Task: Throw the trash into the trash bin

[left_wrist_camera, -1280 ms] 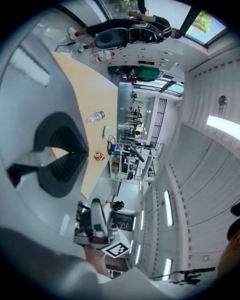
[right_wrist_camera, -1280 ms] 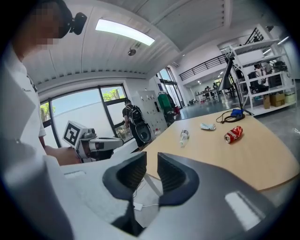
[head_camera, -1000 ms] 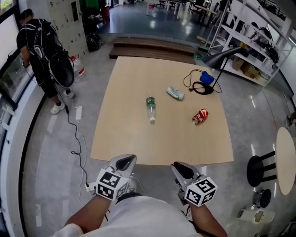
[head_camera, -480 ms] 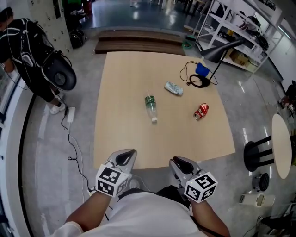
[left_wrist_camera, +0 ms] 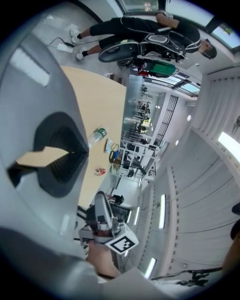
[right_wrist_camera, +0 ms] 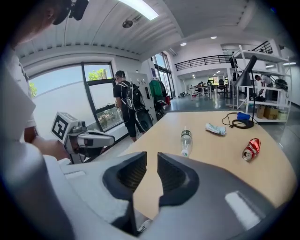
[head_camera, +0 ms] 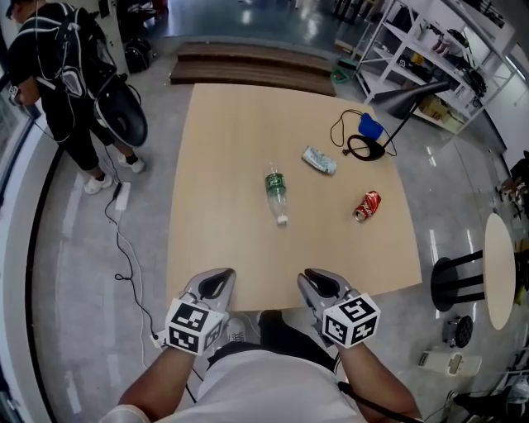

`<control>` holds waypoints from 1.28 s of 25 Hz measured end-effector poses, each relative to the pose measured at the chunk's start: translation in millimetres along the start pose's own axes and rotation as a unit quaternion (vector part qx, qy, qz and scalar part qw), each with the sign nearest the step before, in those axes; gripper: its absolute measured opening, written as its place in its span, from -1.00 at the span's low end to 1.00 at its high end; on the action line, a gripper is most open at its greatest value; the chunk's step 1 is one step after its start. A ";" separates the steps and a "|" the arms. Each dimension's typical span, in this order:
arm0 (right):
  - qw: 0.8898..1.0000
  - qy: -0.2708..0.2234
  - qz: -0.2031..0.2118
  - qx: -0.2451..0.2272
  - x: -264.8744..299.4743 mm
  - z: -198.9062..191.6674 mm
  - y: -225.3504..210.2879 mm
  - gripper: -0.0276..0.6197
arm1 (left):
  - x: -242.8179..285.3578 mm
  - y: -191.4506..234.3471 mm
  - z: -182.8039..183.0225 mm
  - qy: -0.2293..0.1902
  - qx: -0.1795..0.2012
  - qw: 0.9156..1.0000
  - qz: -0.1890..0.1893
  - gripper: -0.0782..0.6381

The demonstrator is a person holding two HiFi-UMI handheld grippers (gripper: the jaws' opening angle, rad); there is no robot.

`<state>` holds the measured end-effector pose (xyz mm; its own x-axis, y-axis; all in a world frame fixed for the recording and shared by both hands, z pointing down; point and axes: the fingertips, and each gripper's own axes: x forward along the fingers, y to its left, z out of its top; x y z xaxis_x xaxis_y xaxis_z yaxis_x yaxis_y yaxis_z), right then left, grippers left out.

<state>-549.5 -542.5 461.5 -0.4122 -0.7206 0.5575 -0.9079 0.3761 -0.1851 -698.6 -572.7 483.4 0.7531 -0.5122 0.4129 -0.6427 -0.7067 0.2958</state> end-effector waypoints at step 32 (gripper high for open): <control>0.985 0.140 -0.047 0.087 217.2 -43.2 -125.9 -0.27 | 78.4 42.8 -23.9 0.106 -0.025 0.991 0.078 -0.76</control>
<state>-521.5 -721.2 640.9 -0.3108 -0.5492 0.7758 -0.9504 0.1924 -0.2445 -670.4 -631.4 549.1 0.6012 -0.4954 0.6270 -0.7589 -0.5996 0.2539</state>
